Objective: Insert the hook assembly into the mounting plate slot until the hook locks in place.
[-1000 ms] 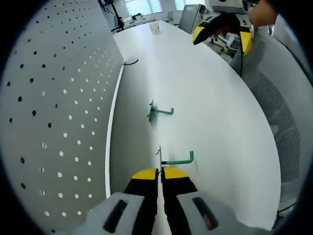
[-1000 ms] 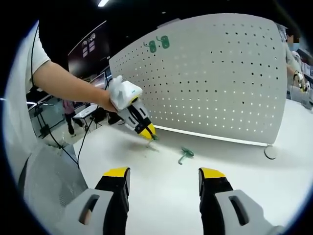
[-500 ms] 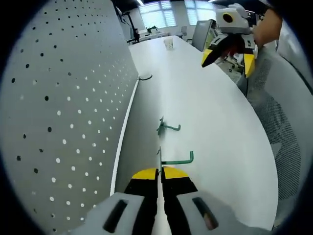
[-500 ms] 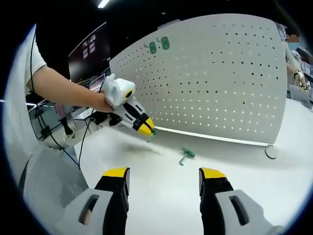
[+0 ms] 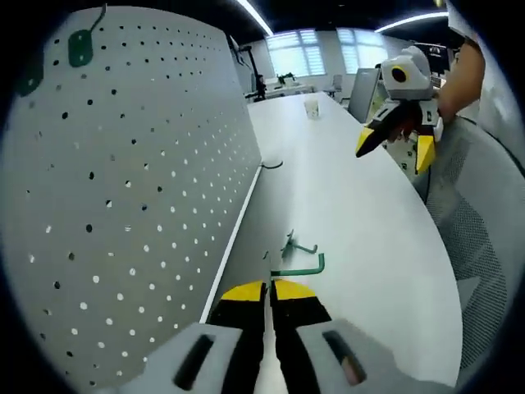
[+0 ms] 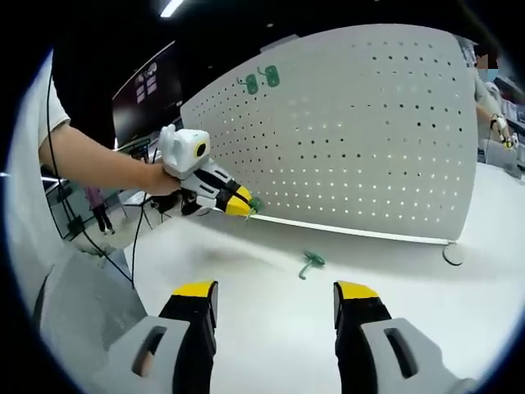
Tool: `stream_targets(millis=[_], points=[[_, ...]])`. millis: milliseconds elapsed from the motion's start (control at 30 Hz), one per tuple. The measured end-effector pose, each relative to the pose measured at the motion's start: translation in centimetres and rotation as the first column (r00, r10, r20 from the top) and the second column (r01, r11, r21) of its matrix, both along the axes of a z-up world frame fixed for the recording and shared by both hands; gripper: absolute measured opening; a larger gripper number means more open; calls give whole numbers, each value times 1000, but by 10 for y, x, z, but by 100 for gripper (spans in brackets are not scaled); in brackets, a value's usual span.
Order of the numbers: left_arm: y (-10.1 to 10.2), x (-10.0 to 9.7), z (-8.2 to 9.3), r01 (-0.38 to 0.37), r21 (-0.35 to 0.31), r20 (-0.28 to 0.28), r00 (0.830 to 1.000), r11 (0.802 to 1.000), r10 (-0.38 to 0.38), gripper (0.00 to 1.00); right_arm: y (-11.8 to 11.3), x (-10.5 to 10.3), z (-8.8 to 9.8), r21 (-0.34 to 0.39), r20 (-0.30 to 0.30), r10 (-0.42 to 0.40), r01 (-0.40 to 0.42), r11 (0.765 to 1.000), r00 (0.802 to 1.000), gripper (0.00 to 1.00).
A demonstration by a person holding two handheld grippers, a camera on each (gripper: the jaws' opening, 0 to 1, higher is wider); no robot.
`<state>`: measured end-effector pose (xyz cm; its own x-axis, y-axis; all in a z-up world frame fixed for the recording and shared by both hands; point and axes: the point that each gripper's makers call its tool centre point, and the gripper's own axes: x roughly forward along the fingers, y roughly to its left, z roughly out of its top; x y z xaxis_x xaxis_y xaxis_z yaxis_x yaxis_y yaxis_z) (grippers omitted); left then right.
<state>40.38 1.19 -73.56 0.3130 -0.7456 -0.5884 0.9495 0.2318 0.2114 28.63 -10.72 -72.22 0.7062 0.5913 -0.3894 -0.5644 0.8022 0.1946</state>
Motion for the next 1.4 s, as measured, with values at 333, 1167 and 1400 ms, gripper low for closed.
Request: stream_targets(millis=[333,1167,1400], points=[[-7,-5,19,-44,-83,19,999,996,46,2,0,0,3,9,9,-4,4,1000,1000,55],[2,-18,74,-180,-328,22,980,927,198,2,0,2,10,25,28,-13,12,1000,1000,55],[7,-30,80,-214,-388,5,972,896,234,2,0,2,10,27,31,-13,12,1000,999,54]])
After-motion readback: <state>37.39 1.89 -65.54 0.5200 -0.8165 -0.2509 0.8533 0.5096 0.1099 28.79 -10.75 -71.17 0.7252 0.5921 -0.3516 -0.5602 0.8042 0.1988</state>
